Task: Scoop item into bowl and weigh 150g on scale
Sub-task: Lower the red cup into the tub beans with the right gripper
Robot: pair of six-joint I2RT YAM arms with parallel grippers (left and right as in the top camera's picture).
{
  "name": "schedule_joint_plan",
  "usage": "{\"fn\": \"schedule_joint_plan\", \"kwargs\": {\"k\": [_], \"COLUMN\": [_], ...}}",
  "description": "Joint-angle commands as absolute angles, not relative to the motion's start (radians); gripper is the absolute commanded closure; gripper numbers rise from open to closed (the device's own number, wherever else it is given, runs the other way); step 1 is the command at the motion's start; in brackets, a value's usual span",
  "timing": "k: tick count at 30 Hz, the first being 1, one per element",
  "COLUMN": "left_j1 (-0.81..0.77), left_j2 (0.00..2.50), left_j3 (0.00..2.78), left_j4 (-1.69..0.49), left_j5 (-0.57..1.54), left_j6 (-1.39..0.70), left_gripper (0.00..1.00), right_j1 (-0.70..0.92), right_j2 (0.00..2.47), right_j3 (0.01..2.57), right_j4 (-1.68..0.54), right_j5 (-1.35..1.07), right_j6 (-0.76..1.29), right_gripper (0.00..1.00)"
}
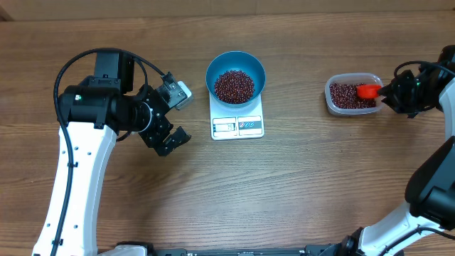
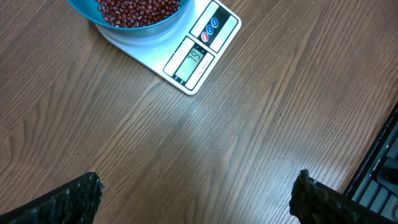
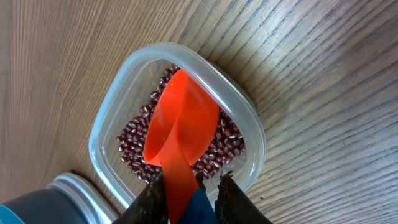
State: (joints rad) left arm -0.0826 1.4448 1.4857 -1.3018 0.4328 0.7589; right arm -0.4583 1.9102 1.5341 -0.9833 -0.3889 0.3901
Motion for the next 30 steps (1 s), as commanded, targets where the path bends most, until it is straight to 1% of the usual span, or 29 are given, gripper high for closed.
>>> {"fn": "schedule_joint_plan", "kwargs": {"k": [1, 4, 8, 21, 23, 25, 26, 30], "left_j1": [-0.079, -0.079, -0.079, -0.079, -0.079, -0.079, -0.079, -0.079], "left_j2": [1.432, 1.432, 1.432, 1.432, 1.432, 1.432, 1.432, 1.432], "left_j3": [1.505, 1.505, 1.505, 1.505, 1.505, 1.505, 1.506, 1.505], "left_j4": [-1.301, -1.301, -1.301, -1.301, -1.301, -1.301, -1.301, -1.301], "left_j5": [0.435, 0.435, 0.435, 0.435, 0.435, 0.435, 0.435, 0.435], "left_j6": [0.752, 0.752, 0.752, 0.752, 0.752, 0.752, 0.752, 0.752], "left_gripper": [0.0, 0.0, 0.0, 0.0, 0.0, 0.0, 0.0, 0.0], "right_j1": [-0.467, -0.467, -0.467, -0.466, -0.466, -0.466, -0.466, -0.466], "right_j2": [1.88, 1.88, 1.88, 1.88, 1.88, 1.88, 1.88, 1.88], "right_j3": [1.531, 1.531, 1.531, 1.531, 1.531, 1.531, 1.531, 1.531], "right_j4": [-0.976, -0.978, -0.978, -0.996, -0.997, -1.005, -1.01, -1.034], "right_j5": [-0.369, -0.369, -0.387, -0.393, -0.394, -0.395, -0.399, -0.447], "right_j6": [0.397, 0.397, 0.397, 0.381, 0.337, 0.294, 0.277, 0.175], "right_gripper": [0.7, 0.68, 0.62, 0.63, 0.7, 0.82, 0.85, 0.88]}}
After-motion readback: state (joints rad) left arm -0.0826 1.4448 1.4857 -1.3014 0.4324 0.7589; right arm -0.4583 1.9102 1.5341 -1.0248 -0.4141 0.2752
